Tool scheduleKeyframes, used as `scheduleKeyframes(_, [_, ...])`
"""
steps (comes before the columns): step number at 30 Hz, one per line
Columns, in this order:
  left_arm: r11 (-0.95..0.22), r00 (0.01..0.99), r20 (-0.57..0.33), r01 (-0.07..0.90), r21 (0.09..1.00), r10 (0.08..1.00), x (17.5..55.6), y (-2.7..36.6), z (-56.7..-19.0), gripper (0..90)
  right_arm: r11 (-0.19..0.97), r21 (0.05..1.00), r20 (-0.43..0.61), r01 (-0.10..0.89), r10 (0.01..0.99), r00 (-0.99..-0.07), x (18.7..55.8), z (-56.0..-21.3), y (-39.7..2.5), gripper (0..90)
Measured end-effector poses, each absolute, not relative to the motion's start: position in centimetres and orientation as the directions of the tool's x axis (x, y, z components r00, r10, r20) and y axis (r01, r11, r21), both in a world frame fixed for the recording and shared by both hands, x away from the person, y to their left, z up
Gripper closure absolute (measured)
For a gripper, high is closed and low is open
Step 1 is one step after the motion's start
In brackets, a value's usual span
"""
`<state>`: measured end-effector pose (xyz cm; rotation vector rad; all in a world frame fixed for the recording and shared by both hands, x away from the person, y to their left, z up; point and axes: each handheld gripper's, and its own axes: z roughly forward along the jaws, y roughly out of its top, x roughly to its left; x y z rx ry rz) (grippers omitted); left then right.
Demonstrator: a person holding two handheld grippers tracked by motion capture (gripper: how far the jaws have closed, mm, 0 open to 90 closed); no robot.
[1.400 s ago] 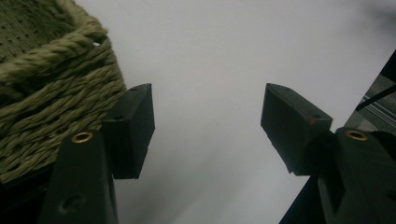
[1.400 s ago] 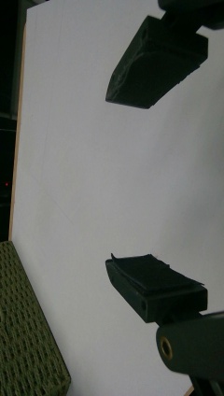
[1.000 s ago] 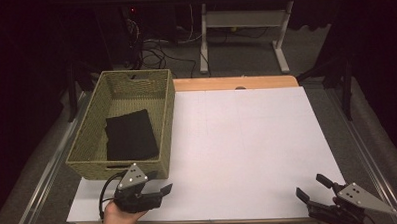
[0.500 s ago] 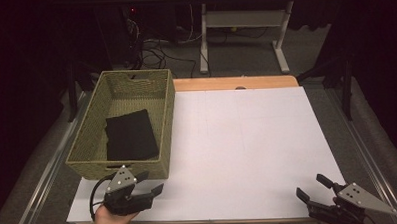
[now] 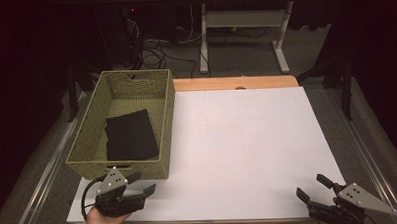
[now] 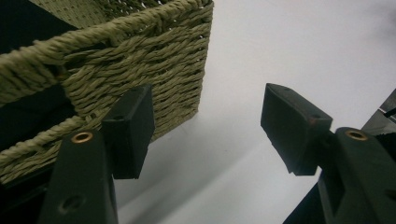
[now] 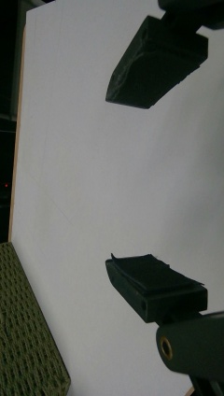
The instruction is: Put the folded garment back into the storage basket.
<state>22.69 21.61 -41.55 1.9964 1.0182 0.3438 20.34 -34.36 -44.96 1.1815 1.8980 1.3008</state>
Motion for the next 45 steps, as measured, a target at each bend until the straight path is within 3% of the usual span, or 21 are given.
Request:
scheduleKeyframes(25, [-0.253,0.58,-0.119,0.519,0.816,0.806,21.8,24.4,-41.5,32.9,0.145,0.922,0.04,0.358,0.887,-0.46,20.3,-45.0,-34.4,17.8])
scheduleKeyframes(45, [-0.138,0.458,-0.145,0.528,0.838,0.877,21.1,28.3,-42.0,32.8,0.14,0.921,0.044,0.362,0.888,-0.457,20.3,-45.0,-34.4,17.8])
